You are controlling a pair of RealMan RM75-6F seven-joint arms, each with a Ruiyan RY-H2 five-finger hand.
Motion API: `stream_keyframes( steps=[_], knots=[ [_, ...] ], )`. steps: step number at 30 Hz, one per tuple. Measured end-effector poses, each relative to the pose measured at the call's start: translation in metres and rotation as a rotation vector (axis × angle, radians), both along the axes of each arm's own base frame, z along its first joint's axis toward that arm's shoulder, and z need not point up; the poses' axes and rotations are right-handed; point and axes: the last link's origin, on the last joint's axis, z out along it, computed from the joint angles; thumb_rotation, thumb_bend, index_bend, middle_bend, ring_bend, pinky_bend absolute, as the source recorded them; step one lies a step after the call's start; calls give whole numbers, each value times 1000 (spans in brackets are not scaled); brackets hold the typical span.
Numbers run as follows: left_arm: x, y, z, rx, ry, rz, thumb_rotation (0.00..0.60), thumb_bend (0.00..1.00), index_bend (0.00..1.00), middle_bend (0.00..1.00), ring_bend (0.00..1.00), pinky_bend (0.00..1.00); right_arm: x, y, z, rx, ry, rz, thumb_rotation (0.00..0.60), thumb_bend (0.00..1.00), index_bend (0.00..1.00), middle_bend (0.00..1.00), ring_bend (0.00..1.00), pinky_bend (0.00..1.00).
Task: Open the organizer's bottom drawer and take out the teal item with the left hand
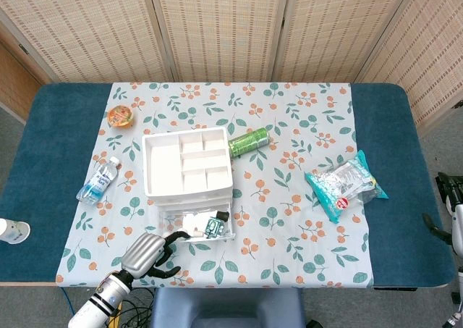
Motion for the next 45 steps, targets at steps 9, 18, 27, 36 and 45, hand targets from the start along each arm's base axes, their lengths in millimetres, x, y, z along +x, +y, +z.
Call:
stream_keyframes(
  steps=[9,18,27,36,45],
  knots=[
    [1,0,9,23,-6,-18,600,268,235,896,920,1000,1,-1,0,4,1,7,600,258,117,231,196,180],
    [5,11,26,76,-5,-85,600,268,272,896,921,1000,4,-5,1,12,10,21,600,258,117,232,197,180],
    [13,40,44,175,22,-281,600,275,352,908,924,1000,8,-9,3,20,23,41,600,258,117,232,201,180],
    [21,74,48,239,94,-470,600,282,376,916,921,1000,12,-11,8,29,36,55,600,258,117,231,206,180],
    [22,100,42,295,206,-683,600,291,370,934,923,1000,19,-17,12,43,60,76,600,258,117,231,210,180]
  ],
)
